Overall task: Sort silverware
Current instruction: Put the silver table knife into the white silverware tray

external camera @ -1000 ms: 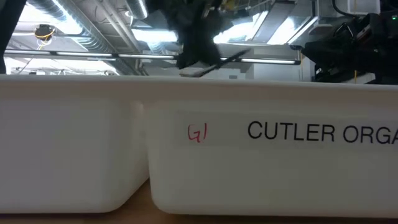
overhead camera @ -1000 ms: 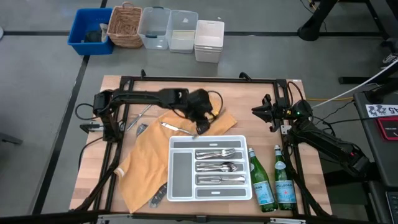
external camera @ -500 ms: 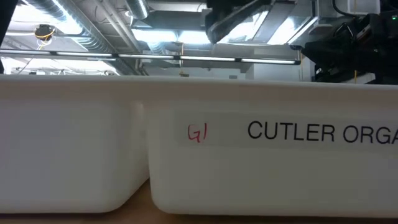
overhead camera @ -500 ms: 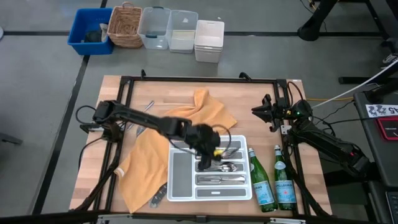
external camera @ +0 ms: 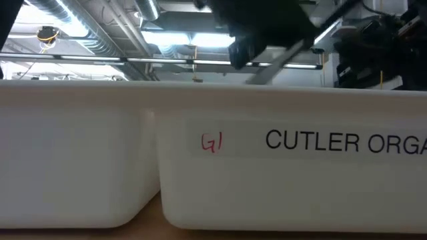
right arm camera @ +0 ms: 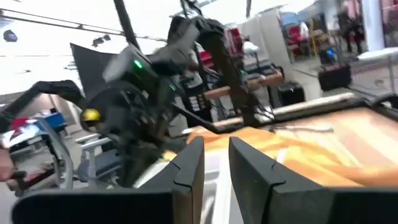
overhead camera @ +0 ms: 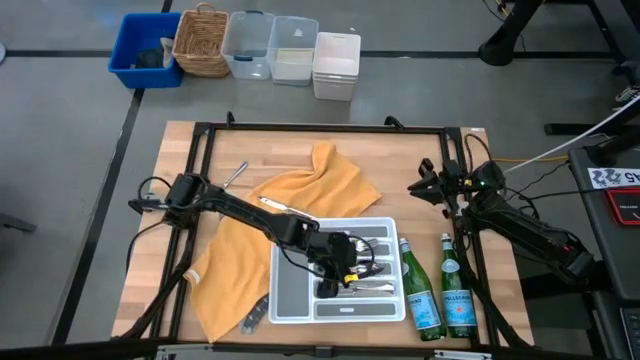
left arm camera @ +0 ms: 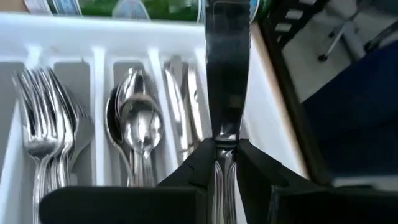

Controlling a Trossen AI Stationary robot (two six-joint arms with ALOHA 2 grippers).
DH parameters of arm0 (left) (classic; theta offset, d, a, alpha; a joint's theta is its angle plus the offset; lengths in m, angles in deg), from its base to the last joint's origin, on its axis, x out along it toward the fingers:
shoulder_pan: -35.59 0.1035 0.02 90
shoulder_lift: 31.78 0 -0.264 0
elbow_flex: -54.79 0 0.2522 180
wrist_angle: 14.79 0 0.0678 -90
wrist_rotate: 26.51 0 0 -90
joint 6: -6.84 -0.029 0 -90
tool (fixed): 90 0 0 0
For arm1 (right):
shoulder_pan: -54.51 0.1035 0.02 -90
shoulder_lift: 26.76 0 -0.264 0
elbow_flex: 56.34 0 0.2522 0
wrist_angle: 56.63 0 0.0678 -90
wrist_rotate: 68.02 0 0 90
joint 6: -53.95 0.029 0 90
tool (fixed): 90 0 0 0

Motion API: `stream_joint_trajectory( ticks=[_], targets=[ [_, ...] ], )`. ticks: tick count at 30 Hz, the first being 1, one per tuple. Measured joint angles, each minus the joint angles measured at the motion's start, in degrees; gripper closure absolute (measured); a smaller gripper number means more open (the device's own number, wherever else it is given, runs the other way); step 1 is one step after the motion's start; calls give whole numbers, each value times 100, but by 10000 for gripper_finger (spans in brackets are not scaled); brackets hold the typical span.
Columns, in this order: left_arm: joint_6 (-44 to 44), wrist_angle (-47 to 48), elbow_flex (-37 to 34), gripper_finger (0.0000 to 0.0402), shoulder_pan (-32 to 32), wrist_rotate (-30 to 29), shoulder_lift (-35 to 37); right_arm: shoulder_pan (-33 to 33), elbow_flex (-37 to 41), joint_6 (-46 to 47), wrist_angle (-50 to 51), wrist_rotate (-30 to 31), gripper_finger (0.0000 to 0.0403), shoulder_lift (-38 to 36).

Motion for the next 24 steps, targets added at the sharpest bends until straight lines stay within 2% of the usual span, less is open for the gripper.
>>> stream_joint_trajectory(
  ticks=[4,8,18,24],
  targets=[
    [-192,53,0,359,-12,1,-147,2,0,405,-622,-4,325,-127],
    [-228,137,0,359,-51,2,-209,2,0,829,-1109,327,325,-342],
    [-937,248,2,359,-285,-1,-291,3,0,961,-1115,913,325,-608],
    [-909,180,13,359,-323,-208,-470,7,0,969,-1108,998,325,-606]
  ],
)
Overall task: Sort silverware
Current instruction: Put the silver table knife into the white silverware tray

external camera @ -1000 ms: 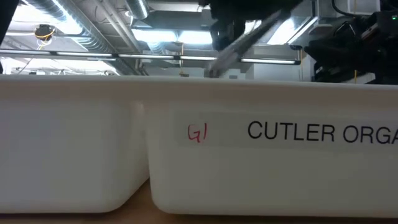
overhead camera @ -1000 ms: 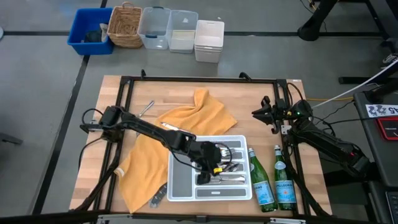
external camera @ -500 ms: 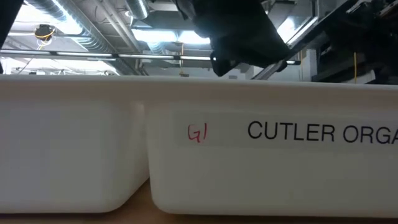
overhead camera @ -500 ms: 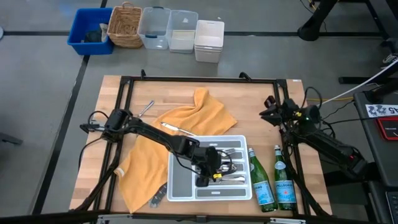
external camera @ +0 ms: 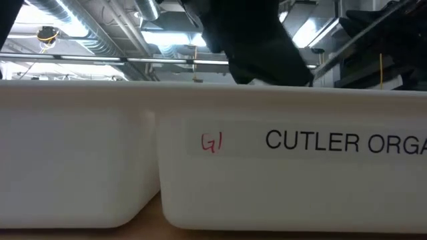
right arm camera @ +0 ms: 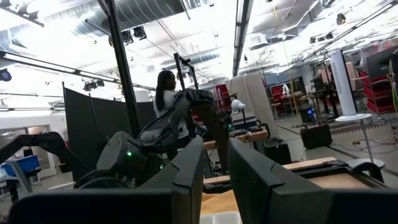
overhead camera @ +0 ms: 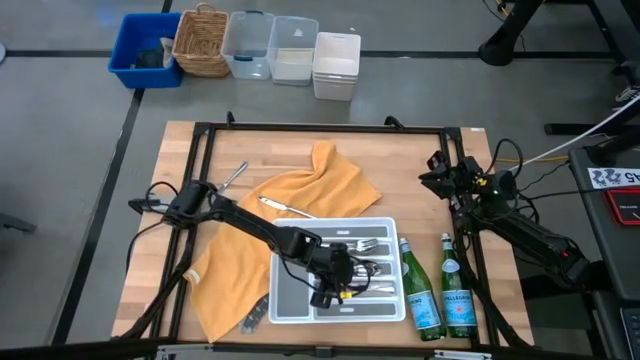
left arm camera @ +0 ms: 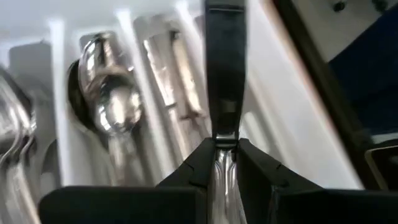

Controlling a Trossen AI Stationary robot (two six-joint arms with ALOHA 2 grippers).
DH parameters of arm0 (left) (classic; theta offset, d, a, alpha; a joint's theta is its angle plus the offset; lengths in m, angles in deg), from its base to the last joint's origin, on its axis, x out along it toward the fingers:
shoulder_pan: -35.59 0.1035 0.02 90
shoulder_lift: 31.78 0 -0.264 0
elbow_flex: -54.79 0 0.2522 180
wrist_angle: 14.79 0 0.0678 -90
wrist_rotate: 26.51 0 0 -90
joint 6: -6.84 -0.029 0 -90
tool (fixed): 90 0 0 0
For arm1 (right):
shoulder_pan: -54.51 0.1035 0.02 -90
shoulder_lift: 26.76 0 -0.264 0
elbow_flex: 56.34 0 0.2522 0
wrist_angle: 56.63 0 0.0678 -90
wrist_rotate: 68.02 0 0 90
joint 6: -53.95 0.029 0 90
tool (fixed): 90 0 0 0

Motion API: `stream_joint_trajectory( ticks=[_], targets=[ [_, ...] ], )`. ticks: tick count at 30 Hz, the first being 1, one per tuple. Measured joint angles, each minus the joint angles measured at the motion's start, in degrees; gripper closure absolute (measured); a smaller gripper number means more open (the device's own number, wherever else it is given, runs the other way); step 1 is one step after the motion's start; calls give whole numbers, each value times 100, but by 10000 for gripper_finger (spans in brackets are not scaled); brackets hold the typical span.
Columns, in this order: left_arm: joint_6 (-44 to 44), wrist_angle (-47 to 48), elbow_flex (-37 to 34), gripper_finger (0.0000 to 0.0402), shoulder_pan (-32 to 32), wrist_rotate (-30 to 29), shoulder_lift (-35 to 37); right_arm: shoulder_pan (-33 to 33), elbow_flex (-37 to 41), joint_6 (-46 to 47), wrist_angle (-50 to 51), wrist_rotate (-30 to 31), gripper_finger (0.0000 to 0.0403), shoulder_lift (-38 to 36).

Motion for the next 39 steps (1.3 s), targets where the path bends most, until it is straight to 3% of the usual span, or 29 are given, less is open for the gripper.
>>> stream_joint_trajectory(
  ticks=[5,10,17,30,35,39],
  targets=[
    [43,41,-2,358,76,-184,-14,92,0,-1,6,22,325,0],
    [382,27,-11,358,132,-205,-26,586,0,-81,4,335,325,2],
    [436,-6,-13,358,131,-192,-38,1861,0,-843,55,1490,325,2],
    [542,-17,-13,358,117,-194,-40,4249,-6,-1975,1287,3493,325,-1],
    [720,5,-13,357,117,-196,-40,4505,-205,-2135,1399,3537,325,0],
    [875,69,-14,331,119,-194,-38,4494,-426,-2194,1353,3448,325,-20]
  ],
)
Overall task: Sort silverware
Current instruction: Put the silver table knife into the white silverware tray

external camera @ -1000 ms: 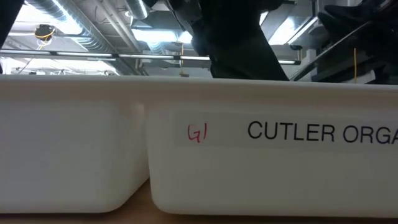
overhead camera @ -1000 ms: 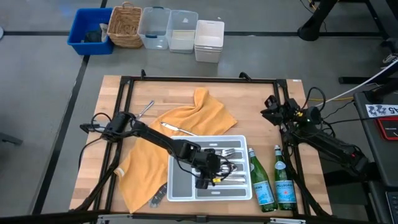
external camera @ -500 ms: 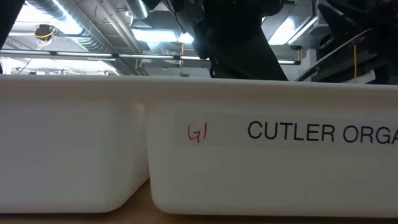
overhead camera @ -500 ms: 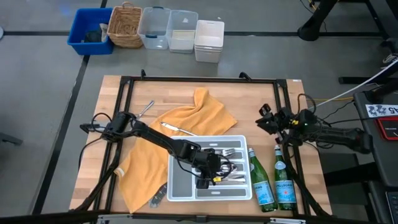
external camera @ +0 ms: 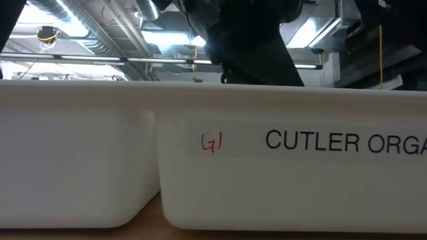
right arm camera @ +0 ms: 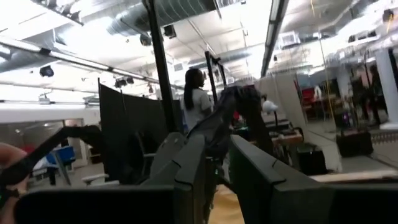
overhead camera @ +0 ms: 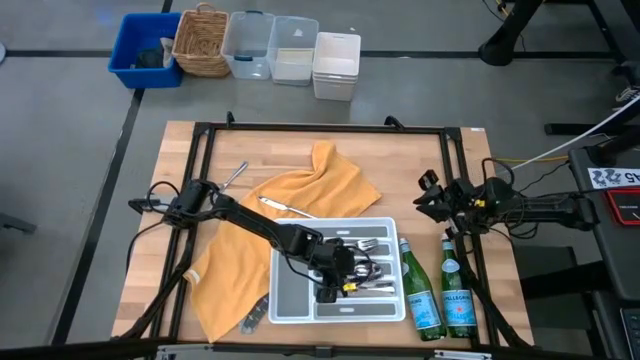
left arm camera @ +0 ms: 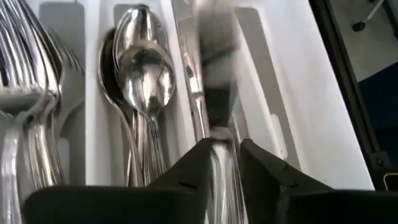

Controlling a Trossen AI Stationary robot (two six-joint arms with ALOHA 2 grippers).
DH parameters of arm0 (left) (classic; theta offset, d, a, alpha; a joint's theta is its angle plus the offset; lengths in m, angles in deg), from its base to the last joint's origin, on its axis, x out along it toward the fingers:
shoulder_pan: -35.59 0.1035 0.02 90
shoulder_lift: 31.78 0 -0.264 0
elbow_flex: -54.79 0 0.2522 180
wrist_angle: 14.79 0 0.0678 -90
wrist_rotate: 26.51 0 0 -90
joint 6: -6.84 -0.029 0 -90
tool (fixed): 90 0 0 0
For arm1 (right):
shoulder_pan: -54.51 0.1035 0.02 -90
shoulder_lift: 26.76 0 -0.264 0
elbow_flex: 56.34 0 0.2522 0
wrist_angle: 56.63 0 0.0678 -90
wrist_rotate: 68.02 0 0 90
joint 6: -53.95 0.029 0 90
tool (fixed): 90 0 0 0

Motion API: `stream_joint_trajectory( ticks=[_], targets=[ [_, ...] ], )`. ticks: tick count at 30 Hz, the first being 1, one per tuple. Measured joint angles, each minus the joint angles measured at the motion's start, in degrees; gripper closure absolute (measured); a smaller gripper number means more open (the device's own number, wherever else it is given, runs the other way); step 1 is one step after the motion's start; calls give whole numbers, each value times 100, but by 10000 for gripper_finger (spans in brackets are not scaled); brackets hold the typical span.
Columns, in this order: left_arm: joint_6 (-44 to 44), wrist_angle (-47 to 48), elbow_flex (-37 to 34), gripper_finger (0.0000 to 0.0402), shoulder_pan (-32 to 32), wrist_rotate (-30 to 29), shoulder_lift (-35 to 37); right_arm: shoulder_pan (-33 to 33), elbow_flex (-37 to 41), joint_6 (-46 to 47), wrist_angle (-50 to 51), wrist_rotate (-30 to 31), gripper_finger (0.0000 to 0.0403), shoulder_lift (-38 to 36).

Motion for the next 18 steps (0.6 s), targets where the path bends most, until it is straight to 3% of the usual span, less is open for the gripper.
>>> stream_joint_trajectory(
  ticks=[8,14,18],
  targets=[
    [36,-81,-4,274,-28,13,33,0,-55,-221,274,-50,325,-184],
    [668,249,226,273,-17,15,77,-2,-60,-228,707,-51,325,-616],
    [756,620,324,282,48,33,205,-2,-66,-262,1531,-2,325,-1039]
  ],
)
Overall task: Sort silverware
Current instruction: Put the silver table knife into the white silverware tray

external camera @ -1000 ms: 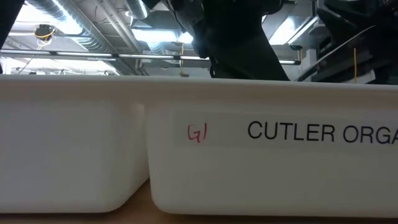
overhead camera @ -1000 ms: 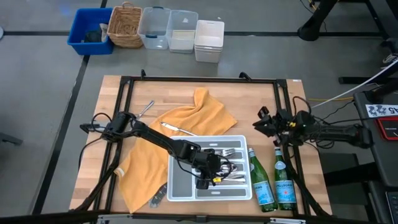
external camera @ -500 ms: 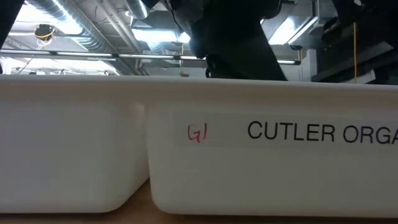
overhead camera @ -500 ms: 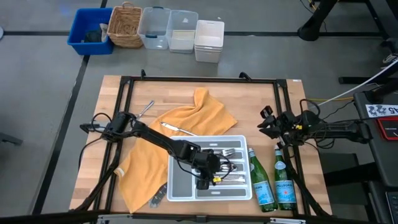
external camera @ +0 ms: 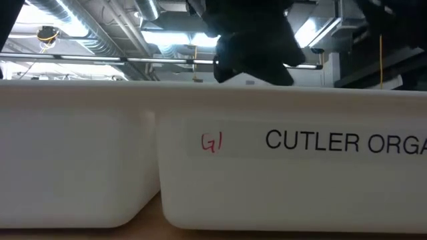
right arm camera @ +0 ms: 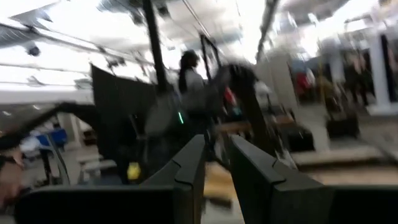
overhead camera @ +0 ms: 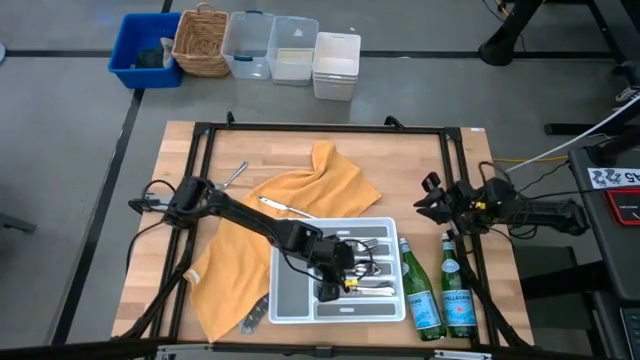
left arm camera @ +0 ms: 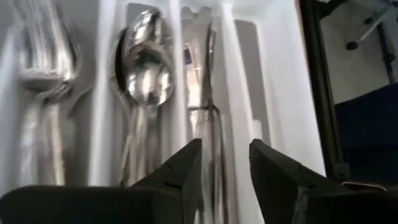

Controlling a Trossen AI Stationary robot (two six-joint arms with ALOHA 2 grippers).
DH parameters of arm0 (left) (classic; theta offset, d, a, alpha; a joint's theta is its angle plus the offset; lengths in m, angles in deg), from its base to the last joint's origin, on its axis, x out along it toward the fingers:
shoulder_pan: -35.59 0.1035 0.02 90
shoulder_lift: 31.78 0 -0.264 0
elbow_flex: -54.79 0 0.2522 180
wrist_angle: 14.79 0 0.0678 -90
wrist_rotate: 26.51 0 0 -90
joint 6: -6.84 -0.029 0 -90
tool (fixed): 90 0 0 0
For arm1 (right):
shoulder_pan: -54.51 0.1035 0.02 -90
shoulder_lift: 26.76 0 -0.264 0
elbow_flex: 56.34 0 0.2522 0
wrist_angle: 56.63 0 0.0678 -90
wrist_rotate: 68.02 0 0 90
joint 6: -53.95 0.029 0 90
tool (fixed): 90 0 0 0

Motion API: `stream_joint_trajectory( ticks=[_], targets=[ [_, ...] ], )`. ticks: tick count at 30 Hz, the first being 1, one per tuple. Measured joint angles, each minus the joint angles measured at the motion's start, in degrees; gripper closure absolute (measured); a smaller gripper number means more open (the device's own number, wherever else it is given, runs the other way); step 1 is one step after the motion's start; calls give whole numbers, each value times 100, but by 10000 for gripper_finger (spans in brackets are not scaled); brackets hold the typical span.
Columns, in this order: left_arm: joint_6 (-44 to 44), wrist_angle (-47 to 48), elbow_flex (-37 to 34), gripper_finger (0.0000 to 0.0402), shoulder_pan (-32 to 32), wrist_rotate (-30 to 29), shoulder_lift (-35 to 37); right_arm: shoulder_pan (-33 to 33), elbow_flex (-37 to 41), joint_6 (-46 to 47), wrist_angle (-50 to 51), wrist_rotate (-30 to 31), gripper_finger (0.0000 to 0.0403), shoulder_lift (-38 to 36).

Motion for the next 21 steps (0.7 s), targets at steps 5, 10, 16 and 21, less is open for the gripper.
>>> stream_joint_trajectory(
  ticks=[5,10,16,21],
  targets=[
    [10,641,9,291,52,-34,330,-2,2,-1,1518,367,325,-481],
    [135,1699,9,296,194,-42,795,-2,-4,26,2361,678,325,-695],
    [187,2959,9,295,647,-126,1340,-2,-2,21,2933,1147,325,-688],
    [-79,3396,10,299,1161,-146,1628,-2,274,22,2669,1462,325,-690]
  ],
)
